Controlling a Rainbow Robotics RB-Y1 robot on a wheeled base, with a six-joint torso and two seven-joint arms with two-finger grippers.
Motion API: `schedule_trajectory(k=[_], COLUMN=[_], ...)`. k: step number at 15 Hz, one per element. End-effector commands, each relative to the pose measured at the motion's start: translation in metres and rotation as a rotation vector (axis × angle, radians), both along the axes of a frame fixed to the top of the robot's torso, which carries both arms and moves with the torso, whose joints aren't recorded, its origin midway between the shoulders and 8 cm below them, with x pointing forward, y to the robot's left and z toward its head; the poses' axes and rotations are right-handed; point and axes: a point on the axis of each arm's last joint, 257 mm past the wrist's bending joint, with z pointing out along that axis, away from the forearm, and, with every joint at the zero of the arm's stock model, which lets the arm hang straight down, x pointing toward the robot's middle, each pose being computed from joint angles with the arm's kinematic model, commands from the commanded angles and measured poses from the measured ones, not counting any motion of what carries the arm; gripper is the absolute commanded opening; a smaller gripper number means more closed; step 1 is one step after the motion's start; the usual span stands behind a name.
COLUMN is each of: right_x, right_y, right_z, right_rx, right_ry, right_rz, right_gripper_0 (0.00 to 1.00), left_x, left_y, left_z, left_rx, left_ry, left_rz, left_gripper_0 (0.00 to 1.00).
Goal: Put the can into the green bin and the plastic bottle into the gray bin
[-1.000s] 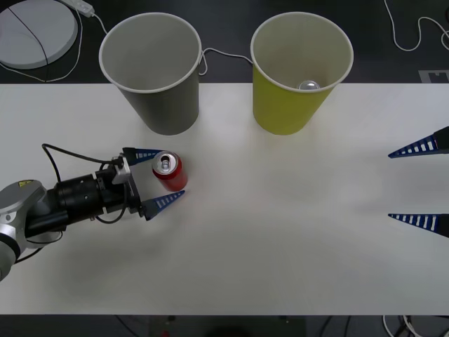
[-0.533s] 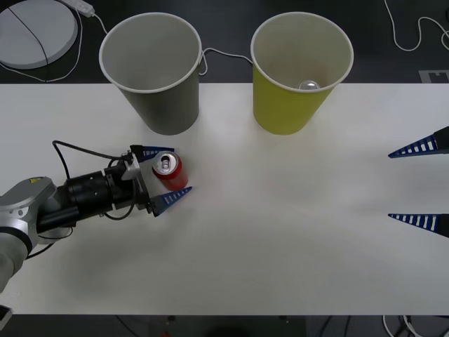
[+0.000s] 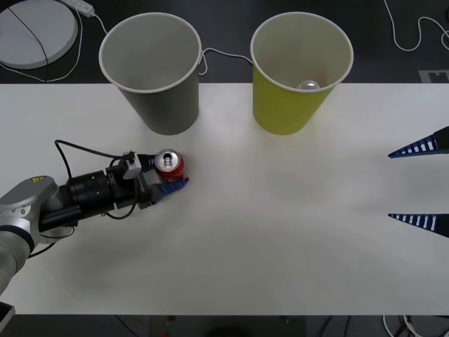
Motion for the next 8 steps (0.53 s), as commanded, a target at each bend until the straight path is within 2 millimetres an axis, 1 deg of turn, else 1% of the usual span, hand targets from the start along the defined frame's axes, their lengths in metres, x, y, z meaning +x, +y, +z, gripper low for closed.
schedule_trajectory(k=[1,4,8], right_x=[0.0,0.0,0.0], right_y=[0.0,0.0,0.0], right_z=[0.0,0.0,0.0], right_rx=[0.0,0.0,0.0], right_ry=[0.0,0.0,0.0], right_rz=[0.0,0.0,0.0], right_gripper_0=[1.0,1.0,1.0], left_x=[0.0,0.001,0.002], left_y=[0.0,-0.002,0.009], left_z=[0.001,0.004,0.006], left_rx=[0.0,-0.004,0.034], left_ry=[0.001,0.0,-0.001], left_rz=[-0.001,-0.005,-0.012], left_gripper_0=[0.0,0.0,0.0])
